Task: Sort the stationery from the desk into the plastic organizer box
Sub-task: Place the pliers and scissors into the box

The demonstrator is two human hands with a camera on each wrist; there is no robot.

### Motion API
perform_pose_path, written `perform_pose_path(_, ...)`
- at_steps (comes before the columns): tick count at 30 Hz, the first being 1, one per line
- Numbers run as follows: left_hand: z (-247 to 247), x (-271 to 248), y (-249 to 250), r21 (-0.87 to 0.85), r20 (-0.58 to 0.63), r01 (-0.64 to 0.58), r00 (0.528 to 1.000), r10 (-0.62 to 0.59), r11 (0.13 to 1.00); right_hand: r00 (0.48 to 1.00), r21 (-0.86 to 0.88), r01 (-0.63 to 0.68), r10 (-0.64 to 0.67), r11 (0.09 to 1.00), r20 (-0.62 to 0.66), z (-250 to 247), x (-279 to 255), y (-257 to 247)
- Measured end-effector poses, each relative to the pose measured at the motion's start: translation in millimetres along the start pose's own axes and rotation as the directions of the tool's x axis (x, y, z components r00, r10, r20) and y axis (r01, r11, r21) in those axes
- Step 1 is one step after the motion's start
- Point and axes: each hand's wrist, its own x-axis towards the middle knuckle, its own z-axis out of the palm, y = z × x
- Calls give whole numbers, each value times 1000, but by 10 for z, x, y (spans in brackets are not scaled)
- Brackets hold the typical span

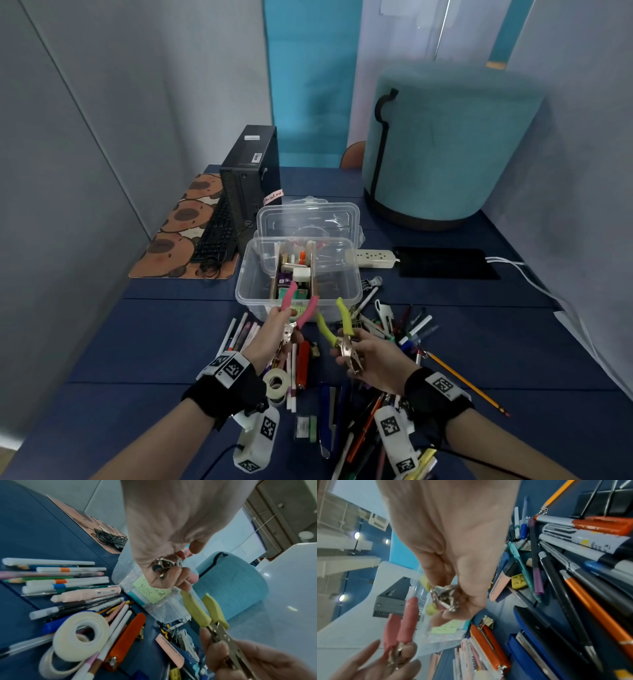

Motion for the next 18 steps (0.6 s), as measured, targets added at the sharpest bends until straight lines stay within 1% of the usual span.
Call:
perform_pose_path(3,78,-20,24,48,-9,-55,998,56,997,995,45,13,-18,999,98,32,-57,-41)
perform_pose_path(5,124,-23,70,26,-18,-119,993,119,993,988,60,48,-57,997,147,46,-67,-101)
perform_pose_path(7,168,10,135,11,-26,-185,982,185,983,978,97,106,-122,990,172,66,-43,-229)
perform_pose_path(8,184,49,177,57,-41,-217,975,219,975,975,115,137,-154,984,161,71,-17,-320)
perform_pose_path(11,236,200,394,263,-84,-292,942,324,919,973,95,219,-225,971,52,94,106,-662)
perform_pose_path(14,280,455,672,458,-51,-330,917,395,825,961,-30,267,-269,963,-63,162,310,-992)
perform_pose_path(16,301,685,817,591,-25,-306,918,396,746,933,-188,279,-312,942,-178,195,506,-1176)
perform_pose_path(17,310,792,879,655,-19,-280,922,386,701,916,-306,260,-335,916,-223,204,609,-1254)
perform_pose_path(18,317,888,925,705,-10,-255,929,369,662,908,-433,219,-345,874,-238,209,702,-1317)
